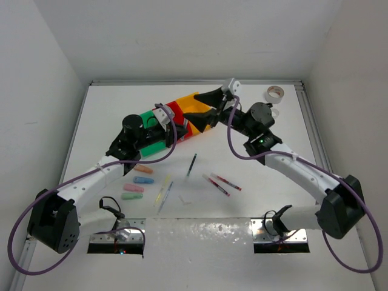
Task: Sort the stationery into containers
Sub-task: Close the pen cap on the pen, then place the pen in the storage box, then pick up the pen from the center of the board.
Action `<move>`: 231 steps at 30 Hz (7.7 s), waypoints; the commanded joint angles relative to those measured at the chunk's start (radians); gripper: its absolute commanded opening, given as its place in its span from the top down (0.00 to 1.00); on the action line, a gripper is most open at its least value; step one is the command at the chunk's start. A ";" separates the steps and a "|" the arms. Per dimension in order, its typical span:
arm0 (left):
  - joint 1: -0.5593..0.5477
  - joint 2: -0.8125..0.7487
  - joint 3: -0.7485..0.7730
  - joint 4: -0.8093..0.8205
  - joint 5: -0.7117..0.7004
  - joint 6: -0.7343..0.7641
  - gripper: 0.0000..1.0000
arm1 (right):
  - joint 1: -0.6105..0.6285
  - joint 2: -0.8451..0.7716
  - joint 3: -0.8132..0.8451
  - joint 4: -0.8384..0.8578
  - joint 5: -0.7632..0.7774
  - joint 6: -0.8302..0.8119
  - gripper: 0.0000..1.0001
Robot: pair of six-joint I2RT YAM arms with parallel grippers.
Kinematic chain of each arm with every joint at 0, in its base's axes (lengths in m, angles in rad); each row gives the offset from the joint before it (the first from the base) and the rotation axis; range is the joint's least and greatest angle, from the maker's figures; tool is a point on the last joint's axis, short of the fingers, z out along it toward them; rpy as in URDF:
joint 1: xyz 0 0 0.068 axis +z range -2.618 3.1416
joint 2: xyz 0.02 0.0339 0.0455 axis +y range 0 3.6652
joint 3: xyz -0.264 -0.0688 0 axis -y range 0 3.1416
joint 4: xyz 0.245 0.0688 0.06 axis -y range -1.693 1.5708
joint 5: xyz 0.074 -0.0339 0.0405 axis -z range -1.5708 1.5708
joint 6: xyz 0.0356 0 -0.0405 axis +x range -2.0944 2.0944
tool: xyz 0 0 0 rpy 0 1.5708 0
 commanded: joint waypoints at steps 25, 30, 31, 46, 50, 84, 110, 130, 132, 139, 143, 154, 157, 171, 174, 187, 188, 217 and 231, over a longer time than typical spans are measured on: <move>-0.015 -0.017 -0.007 0.070 0.001 -0.032 1.00 | 0.067 0.213 -0.052 0.180 0.126 0.133 0.92; 0.000 -0.019 -0.007 0.130 0.007 -0.121 1.00 | 0.096 0.211 -0.112 0.169 0.173 0.063 1.00; 0.012 -0.019 -0.005 0.151 0.015 -0.144 1.00 | 0.106 0.208 -0.130 0.175 0.193 0.011 1.00; 0.081 -0.004 0.084 0.434 0.070 -0.273 1.00 | 0.221 0.346 -0.454 0.348 0.354 0.001 1.00; 0.084 0.001 0.081 0.452 0.070 -0.282 1.00 | 0.224 0.371 -0.469 0.362 0.330 0.015 1.00; 0.068 -0.017 0.018 0.314 0.144 -0.236 1.00 | 0.173 0.271 -0.325 0.162 0.262 -0.083 0.89; 0.058 -0.028 -0.017 0.317 0.124 -0.216 0.91 | 0.123 0.199 -0.267 0.218 0.150 0.044 1.00; 0.065 -0.134 -0.017 -0.134 -0.440 -0.120 0.00 | -0.069 0.769 0.803 -0.817 0.475 -0.259 1.00; 0.071 -0.139 -0.019 -0.149 -0.456 -0.117 0.00 | -0.068 0.866 0.868 -0.831 0.517 -0.315 1.00; 0.092 -0.148 -0.036 -0.151 -0.479 -0.106 0.00 | -0.068 1.017 0.947 -0.761 0.575 -0.344 1.00; 0.110 -0.148 -0.039 -0.148 -0.479 -0.097 0.00 | -0.066 1.049 0.919 -0.750 0.577 -0.306 1.00; 0.126 -0.136 -0.053 -0.106 -0.477 -0.091 0.00 | -0.069 1.112 0.894 -0.715 0.581 -0.245 1.00; 0.127 -0.136 -0.056 -0.097 -0.482 -0.088 0.00 | -0.071 1.132 0.899 -0.696 0.600 -0.238 1.00; 0.127 -0.140 -0.063 -0.071 -0.497 -0.078 0.00 | -0.071 1.175 0.899 -0.629 0.654 -0.217 0.79; 0.127 -0.140 -0.063 -0.066 -0.499 -0.080 0.00 | -0.071 1.161 0.884 -0.610 0.652 -0.217 0.73; 0.126 -0.129 -0.059 -0.042 -0.480 -0.078 0.00 | -0.068 0.896 0.743 -0.442 0.560 -0.201 0.66; 0.126 -0.128 -0.057 -0.040 -0.476 -0.078 0.00 | -0.068 0.877 0.718 -0.411 0.558 -0.200 0.66; -0.003 -0.252 -0.060 -0.376 -0.474 -0.028 0.38 | 0.185 0.291 0.005 -0.703 0.632 0.050 0.40; -0.167 -0.045 0.073 -0.778 -0.460 -0.104 0.58 | 0.216 0.124 -0.113 -0.806 0.769 0.150 0.41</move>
